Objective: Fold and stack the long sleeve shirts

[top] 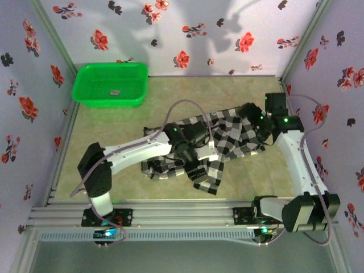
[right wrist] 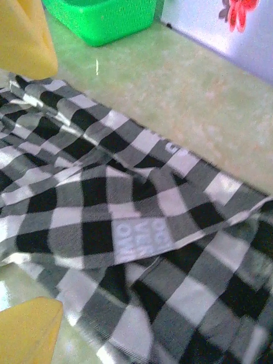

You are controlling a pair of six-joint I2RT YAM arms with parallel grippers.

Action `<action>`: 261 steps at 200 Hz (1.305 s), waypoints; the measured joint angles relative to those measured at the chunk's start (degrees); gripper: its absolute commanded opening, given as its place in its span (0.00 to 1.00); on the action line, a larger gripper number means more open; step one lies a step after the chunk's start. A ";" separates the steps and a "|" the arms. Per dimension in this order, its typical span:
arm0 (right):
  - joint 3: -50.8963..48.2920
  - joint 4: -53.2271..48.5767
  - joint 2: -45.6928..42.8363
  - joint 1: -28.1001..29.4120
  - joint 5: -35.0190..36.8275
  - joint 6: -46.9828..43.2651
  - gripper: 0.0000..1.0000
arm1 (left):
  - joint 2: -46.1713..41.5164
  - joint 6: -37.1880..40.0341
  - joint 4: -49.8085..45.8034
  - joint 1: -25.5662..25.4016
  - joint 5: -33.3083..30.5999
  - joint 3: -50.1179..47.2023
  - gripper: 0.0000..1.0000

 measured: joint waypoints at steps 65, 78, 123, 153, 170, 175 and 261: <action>-4.26 -3.52 -3.74 0.00 -1.22 1.90 0.99 | 6.16 -4.63 -1.51 -3.72 -2.10 1.27 0.66; -3.93 -3.98 -3.63 0.00 -1.90 1.44 0.99 | 6.14 -9.07 -1.11 -3.69 -2.05 0.79 0.64; -3.41 -4.20 -3.28 0.00 -5.14 -0.31 0.99 | 5.75 -29.57 5.22 -3.69 0.74 -8.35 0.56; -3.39 -4.17 -2.95 0.00 -7.80 -1.01 0.99 | 5.75 -43.30 9.16 -3.69 0.98 -11.98 0.56; -3.39 -4.07 -2.95 0.00 -9.11 -1.16 0.99 | 5.75 -50.21 11.89 -3.69 0.70 -12.00 0.57; -3.39 -3.96 -2.95 0.00 -9.44 -1.25 0.99 | 5.77 -51.60 12.57 -3.69 0.59 -12.00 0.57; -4.57 -2.69 -4.44 0.00 -13.40 -2.14 0.99 | 10.08 -65.48 14.19 -3.54 -3.82 -10.80 0.58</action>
